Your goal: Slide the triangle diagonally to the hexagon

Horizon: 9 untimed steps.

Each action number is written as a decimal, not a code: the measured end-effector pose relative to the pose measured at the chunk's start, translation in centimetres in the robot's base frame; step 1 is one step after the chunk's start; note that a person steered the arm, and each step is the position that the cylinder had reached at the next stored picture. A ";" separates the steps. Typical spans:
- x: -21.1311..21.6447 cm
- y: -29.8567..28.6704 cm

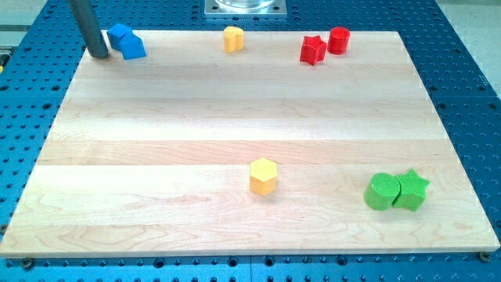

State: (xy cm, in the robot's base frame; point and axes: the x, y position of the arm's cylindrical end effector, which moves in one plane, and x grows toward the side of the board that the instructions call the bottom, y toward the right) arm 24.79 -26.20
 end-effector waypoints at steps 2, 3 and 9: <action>0.6 5.3; 3.3 10.0; 16.0 12.5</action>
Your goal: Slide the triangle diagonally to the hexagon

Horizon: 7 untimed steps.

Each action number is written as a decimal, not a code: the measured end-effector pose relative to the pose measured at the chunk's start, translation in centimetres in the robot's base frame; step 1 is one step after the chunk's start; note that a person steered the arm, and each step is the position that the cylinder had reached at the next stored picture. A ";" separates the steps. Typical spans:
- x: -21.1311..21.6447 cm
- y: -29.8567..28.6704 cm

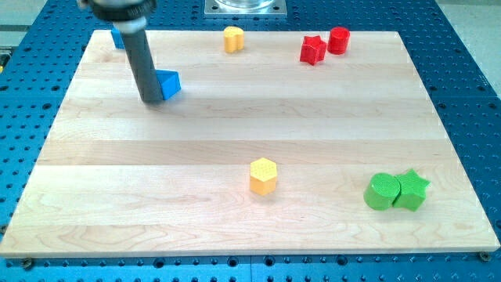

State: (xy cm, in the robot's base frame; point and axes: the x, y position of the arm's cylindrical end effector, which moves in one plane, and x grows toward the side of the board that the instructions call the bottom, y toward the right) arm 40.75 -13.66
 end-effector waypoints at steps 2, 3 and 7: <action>-4.0 -7.9; -7.4 -3.8; -1.6 13.8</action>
